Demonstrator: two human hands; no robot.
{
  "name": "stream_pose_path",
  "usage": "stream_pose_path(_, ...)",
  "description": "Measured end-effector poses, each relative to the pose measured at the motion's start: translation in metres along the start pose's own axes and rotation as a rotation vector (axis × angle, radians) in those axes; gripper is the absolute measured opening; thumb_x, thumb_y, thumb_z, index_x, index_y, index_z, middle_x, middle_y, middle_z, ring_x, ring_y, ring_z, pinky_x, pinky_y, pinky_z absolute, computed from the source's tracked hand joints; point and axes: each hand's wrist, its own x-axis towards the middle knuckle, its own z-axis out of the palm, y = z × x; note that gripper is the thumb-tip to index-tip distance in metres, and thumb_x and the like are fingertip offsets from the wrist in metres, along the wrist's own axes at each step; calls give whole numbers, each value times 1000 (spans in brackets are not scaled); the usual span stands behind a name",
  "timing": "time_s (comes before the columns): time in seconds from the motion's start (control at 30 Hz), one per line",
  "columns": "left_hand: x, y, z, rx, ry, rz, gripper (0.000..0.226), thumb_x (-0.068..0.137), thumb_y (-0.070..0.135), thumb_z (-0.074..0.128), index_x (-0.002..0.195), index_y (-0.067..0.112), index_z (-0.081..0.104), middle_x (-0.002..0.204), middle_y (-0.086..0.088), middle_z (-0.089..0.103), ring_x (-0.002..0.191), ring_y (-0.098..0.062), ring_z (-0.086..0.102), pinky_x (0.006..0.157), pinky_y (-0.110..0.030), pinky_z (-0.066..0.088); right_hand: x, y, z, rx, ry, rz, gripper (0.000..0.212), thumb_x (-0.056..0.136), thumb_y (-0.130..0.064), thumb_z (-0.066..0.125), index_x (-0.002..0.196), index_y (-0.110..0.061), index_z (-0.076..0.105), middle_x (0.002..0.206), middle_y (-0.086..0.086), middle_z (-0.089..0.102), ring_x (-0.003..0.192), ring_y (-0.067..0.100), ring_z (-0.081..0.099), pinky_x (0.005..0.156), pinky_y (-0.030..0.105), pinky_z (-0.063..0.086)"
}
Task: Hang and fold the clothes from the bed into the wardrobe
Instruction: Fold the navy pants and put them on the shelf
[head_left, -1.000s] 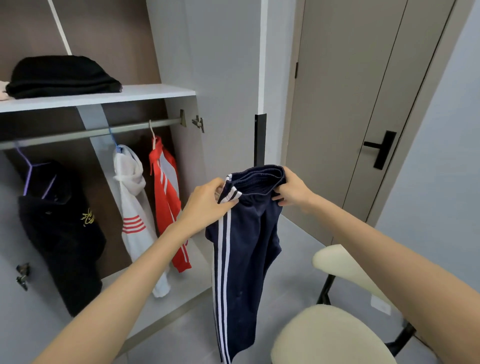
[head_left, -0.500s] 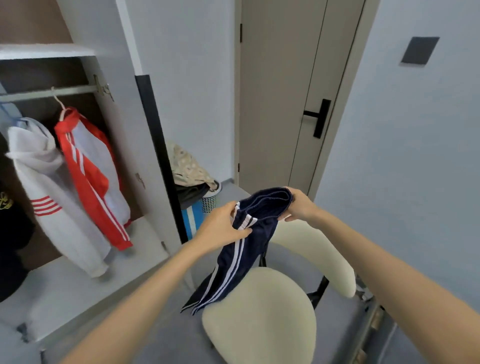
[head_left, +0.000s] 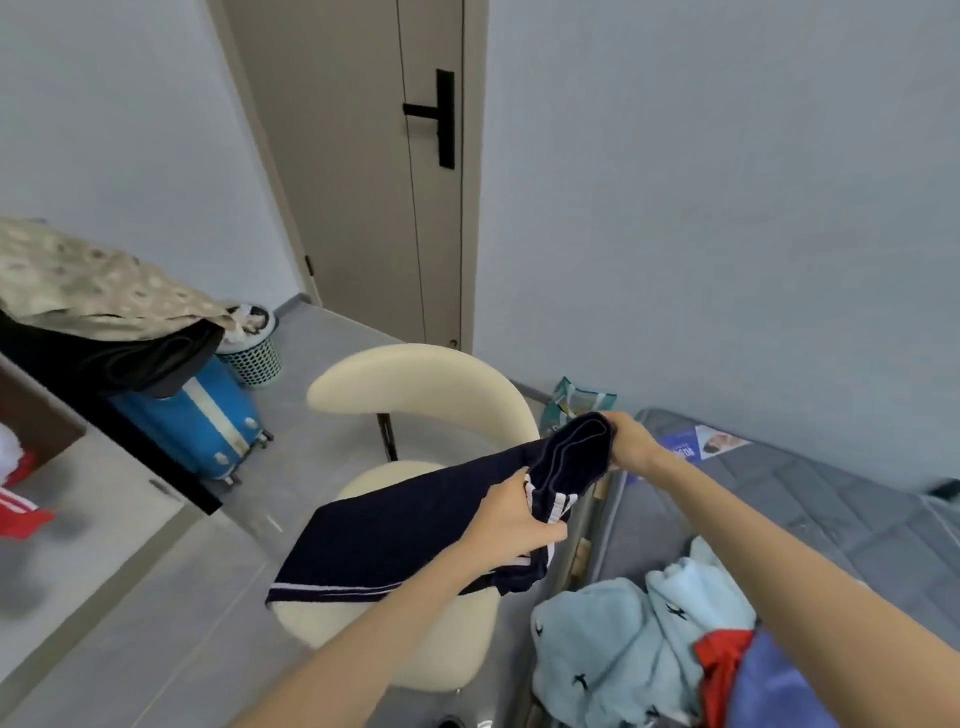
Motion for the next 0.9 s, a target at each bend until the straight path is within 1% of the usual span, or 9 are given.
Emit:
stream_pose_path(0.07,7,0,25,-58,-47,-23,24,68,16,67,78,27,47,67,11,58,66,-6,54,68,-27,45,-7,23,-10,-34,28,24,34,94,9,38,112,-2,66,105,19,68,94,31,63,82,45,52)
stream_pose_path(0.2,16,-17,57,-204,-84,-131,25,70,13,73,85,24,55,78,11,65,77,-3,62,69,-15,47,-12,54,-9,-64,42,77,37,91,14,39,111,-3,65,94,10,63,81,24,58,68,40,52)
stream_pose_path(0.27,18,-34,63,-275,-78,-194,28,69,14,75,92,22,60,84,10,68,81,0,64,68,-12,47,-8,61,0,-88,13,122,39,89,15,39,111,-5,64,85,8,60,63,19,54,52,28,50)
stream_pose_path(0.33,19,-58,61,-342,-69,-281,33,69,15,76,98,14,60,93,1,69,89,-8,66,78,-21,52,1,66,19,-135,-40,153,33,89,12,41,109,-2,64,84,11,62,56,12,52,43,13,44)
stream_pose_path(0.4,18,-87,54,-392,-70,-360,35,70,15,77,100,13,59,97,-4,69,94,-16,67,86,-33,54,14,68,45,-165,-106,178,29,89,9,41,105,1,63,92,18,66,65,21,62,55,21,53)
stream_pose_path(0.5,21,-133,40,-368,-28,-426,40,71,20,79,101,24,53,95,2,68,90,-12,66,81,-32,56,35,72,92,-210,-181,218,24,87,6,43,101,0,62,103,20,65,92,34,63,80,42,52)
stream_pose_path(0.7,34,-223,21,-303,-17,-511,41,77,28,75,107,40,50,97,12,65,88,-6,64,82,-32,57,76,83,192,-341,-215,251,28,90,-4,44,113,-13,59,112,11,61,100,31,59,86,45,52)
stream_pose_path(0.8,46,-266,19,-372,13,-604,36,83,27,70,113,32,51,101,7,64,90,-11,66,87,-39,56,95,94,238,-335,-162,241,31,92,-6,42,117,-11,58,119,11,56,102,33,57,85,43,49)
stream_pose_path(0.9,61,-309,15,-344,14,-694,33,89,22,64,119,19,52,106,3,62,97,-16,63,90,-39,54,110,111,278,-103,-166,227,34,92,0,42,121,-8,57,130,11,50,114,30,52,99,36,42)
